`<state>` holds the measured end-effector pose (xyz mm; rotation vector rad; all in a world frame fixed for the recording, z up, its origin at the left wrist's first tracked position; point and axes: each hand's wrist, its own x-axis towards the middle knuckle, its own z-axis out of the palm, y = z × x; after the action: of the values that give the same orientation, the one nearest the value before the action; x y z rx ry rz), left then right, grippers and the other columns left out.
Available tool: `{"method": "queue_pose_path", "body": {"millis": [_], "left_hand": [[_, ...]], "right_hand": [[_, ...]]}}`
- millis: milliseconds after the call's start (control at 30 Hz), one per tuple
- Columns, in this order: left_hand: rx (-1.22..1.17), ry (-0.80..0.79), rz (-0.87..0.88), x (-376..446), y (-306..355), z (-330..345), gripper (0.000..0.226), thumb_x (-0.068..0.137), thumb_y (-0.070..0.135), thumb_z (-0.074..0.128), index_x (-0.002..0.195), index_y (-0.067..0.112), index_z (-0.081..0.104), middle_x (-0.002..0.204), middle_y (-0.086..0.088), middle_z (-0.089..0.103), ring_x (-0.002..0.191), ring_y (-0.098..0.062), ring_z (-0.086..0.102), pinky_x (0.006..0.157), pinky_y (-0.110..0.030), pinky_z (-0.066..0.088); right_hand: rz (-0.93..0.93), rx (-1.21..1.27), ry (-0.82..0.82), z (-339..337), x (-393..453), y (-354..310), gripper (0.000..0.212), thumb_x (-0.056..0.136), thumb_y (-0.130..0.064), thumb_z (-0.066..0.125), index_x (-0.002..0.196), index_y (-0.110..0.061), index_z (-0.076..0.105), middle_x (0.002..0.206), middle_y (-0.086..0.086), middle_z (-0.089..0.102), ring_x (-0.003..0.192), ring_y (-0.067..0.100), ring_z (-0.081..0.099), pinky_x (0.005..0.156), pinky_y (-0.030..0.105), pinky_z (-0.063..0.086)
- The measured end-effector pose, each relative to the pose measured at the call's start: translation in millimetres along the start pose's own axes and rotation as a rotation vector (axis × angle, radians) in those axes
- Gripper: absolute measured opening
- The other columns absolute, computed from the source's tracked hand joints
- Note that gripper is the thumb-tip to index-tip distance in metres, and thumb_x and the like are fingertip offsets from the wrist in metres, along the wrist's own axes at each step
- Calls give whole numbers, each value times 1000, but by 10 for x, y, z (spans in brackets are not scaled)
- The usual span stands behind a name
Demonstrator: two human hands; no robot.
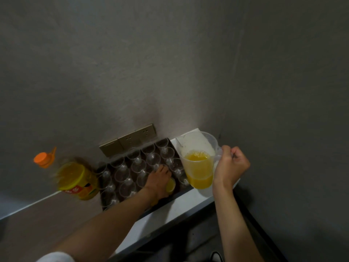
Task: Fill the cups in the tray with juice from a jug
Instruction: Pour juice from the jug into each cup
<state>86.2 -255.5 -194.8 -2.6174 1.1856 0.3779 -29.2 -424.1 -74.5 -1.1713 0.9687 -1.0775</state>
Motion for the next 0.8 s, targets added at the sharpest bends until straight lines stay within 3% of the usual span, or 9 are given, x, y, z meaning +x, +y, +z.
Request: {"method": "queue_pose_path", "body": {"millis": [367, 600, 800], "left_hand": [[-184, 49, 5, 1, -45, 9, 80, 79, 57, 73, 145, 23, 45, 150, -3, 36, 138, -24, 32, 109, -38, 40], [-235, 104, 89, 215, 62, -116, 84, 78, 53, 73, 151, 26, 39, 150, -1, 37, 136, -23, 34, 109, -37, 40], [-141, 90, 159, 366, 175, -120, 89, 75, 48, 78, 151, 30, 38, 152, -2, 35, 140, -25, 28, 115, -41, 31]], "right_hand": [[13, -42, 31, -93, 70, 7, 36, 83, -2, 61, 55, -12, 41, 53, 4, 35, 55, 22, 33, 56, 33, 38], [23, -44, 45, -170, 145, 11, 36, 82, -3, 61, 55, -13, 40, 53, 5, 35, 54, 22, 34, 57, 34, 40], [12, -24, 61, -190, 251, -9, 39, 83, 1, 61, 54, -13, 38, 48, -8, 29, 51, 11, 27, 51, 28, 31]]}}
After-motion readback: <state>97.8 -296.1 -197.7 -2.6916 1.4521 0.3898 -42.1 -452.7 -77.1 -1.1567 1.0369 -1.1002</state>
